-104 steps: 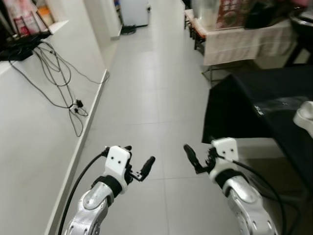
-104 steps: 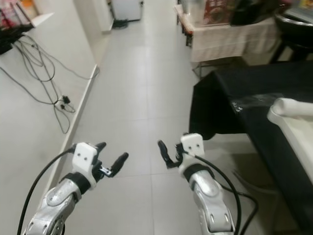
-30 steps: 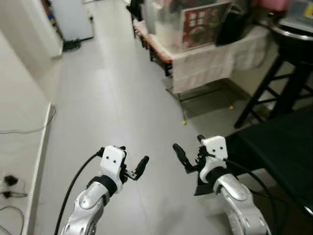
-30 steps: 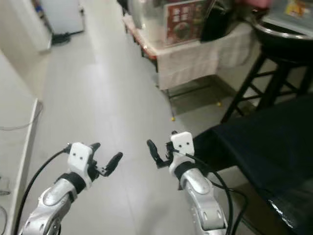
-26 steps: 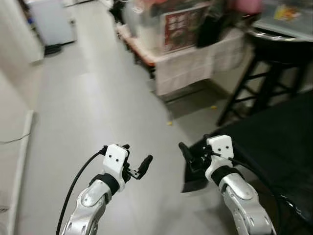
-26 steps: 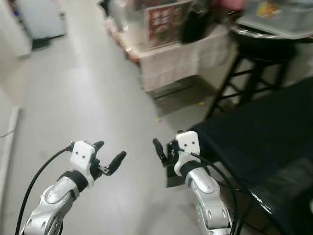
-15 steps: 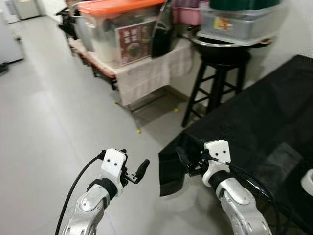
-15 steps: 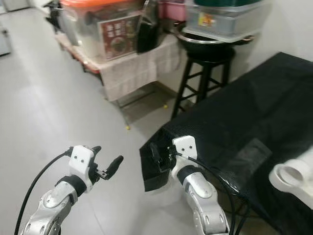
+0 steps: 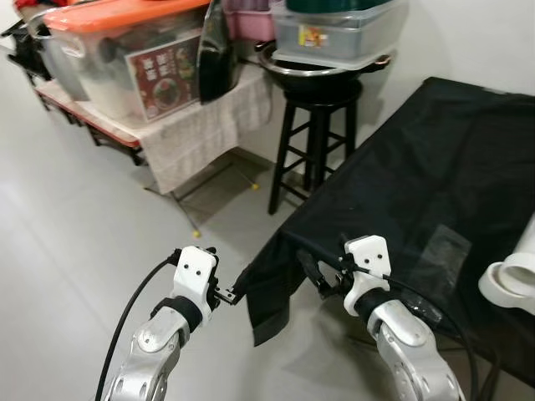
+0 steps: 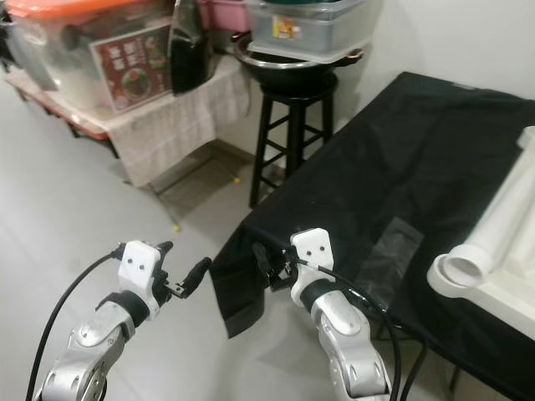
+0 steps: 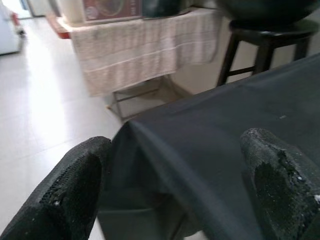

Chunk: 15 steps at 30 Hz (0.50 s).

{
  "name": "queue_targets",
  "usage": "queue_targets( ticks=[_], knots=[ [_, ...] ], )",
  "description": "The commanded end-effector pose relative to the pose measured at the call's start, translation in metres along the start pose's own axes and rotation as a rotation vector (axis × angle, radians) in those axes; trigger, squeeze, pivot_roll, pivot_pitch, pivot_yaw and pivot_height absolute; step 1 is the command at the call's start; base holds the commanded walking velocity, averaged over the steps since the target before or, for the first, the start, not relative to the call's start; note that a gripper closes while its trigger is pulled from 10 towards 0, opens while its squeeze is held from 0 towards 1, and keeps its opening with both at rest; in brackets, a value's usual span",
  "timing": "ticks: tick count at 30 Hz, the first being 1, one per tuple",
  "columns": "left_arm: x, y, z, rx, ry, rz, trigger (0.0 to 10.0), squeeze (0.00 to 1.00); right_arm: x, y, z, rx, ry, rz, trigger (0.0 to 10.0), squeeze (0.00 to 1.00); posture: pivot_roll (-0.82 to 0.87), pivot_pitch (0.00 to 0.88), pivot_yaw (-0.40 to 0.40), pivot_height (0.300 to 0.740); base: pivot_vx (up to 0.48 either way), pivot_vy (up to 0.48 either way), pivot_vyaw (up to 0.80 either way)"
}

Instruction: Building children table

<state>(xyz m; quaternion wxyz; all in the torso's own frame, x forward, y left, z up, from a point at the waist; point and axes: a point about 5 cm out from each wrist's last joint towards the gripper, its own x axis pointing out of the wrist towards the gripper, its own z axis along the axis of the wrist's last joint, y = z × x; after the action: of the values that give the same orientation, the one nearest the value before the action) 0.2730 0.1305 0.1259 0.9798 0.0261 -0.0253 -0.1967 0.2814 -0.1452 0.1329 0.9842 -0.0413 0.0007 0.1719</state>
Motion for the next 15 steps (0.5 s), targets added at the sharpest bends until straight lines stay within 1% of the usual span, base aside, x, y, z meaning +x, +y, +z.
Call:
queue_targets(
  ticks=[1,5,6,9,15],
  knots=[
    [-0.0022,0.0021,-0.0072,-0.015,0.021,0.018,10.0,0.00,0.0014,0.0030,-0.0017,-0.015,0.005,0.015,10.0,0.00,-0.11,0.101,0.017,0.740,0.000,0.000,-0.80],
    [-0.0011,0.0018,-0.0074,-0.019,0.019,0.018,10.0,0.00,0.0019,0.0017,-0.0025,-0.013,0.010,0.012,10.0,0.00,-0.11,0.099,0.011,0.740,0.000,0.000,-0.80],
    [0.0006,0.0012,-0.0073,-0.021,0.015,0.021,10.0,0.00,0.0027,0.0001,-0.0028,-0.016,0.013,0.013,10.0,0.00,-0.11,0.087,-0.015,0.740,0.000,0.000,-0.80],
    [0.0033,0.0007,-0.0072,-0.024,0.008,0.029,10.0,0.00,0.0047,-0.0025,-0.0036,-0.021,0.018,0.016,10.0,0.00,-0.11,0.084,-0.018,0.740,0.000,0.000,-0.80],
    [0.0039,0.0006,-0.0081,-0.027,0.009,0.025,10.0,0.00,0.0056,-0.0024,-0.0037,-0.023,0.018,0.021,10.0,0.00,-0.11,0.081,-0.008,0.740,0.000,0.000,-0.80]
  ],
)
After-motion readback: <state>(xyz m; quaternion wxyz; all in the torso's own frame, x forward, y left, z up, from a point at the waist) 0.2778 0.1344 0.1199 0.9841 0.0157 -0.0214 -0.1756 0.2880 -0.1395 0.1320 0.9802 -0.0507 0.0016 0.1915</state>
